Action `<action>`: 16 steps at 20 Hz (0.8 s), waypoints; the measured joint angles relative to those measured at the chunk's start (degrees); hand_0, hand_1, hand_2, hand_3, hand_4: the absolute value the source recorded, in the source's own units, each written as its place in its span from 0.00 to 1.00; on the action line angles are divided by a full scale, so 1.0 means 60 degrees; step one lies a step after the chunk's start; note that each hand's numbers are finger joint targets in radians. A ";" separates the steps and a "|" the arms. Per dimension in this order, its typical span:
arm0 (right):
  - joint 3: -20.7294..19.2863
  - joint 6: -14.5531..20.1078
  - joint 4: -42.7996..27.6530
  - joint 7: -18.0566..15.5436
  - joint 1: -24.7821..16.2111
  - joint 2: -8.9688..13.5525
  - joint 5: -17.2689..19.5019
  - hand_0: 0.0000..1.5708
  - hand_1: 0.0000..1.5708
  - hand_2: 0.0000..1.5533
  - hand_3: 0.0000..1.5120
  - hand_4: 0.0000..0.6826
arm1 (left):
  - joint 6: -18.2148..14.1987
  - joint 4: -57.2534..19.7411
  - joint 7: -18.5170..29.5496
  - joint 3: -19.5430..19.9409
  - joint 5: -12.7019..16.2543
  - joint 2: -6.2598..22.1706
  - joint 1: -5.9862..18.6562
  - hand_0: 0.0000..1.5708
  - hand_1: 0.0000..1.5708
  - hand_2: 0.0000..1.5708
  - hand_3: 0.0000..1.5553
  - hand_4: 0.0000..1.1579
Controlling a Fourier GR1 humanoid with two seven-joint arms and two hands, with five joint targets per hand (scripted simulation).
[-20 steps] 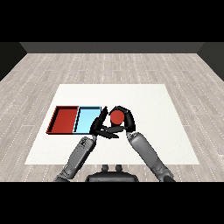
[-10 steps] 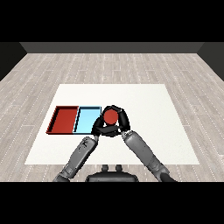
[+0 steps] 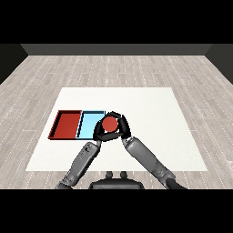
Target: Pick the red can and put it in the red box
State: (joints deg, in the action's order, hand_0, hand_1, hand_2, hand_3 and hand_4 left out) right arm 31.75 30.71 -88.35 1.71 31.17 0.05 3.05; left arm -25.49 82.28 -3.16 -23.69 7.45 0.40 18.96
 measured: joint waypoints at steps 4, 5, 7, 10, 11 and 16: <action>-0.0114 -0.0150 -0.0140 0.0058 -0.0047 -0.0010 0.0121 0.95 0.95 0.93 0.92 0.77 | -0.0288 -0.0154 0.0156 0.0051 0.0107 -0.0028 0.0147 1.00 1.00 0.96 0.90 0.75; -0.0205 -0.0228 -0.0118 0.0112 0.0018 -0.0010 0.0134 0.94 0.94 0.93 0.92 0.76 | -0.0324 -0.0191 0.0382 0.0033 0.0165 -0.0048 0.0088 1.00 1.00 0.97 0.92 0.79; -0.0141 -0.0134 -0.0231 0.0275 0.0023 -0.0009 0.0225 0.90 0.90 0.91 0.91 0.75 | -0.0539 -0.0055 0.0270 -0.0087 0.0145 -0.0018 0.0107 1.00 1.00 0.98 0.93 0.83; -0.0376 -0.0236 -0.0190 0.0371 -0.0066 0.0003 0.0192 0.69 0.69 0.70 0.64 0.00 | -0.0531 -0.0196 0.0645 -0.0058 0.0251 -0.0038 0.0171 1.00 1.00 0.98 0.94 0.82; -0.0243 -0.0026 -0.0227 0.0475 -0.0057 -0.0003 0.0159 0.45 0.45 0.55 0.20 0.00 | -0.0483 -0.0192 0.0733 -0.0008 0.0239 -0.0035 0.0195 1.00 1.00 0.99 0.96 0.89; -0.0261 -0.0141 -0.0244 0.0804 -0.0140 -0.0009 0.0457 0.00 0.00 0.00 0.00 0.00 | -0.0395 0.0034 0.1006 0.0121 0.0281 -0.0026 0.0021 1.00 1.00 0.99 0.96 0.89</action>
State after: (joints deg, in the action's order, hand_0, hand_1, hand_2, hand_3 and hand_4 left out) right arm 30.18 29.86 -89.81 6.53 30.33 0.00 5.80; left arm -27.86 82.48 2.88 -22.96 9.14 0.24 19.08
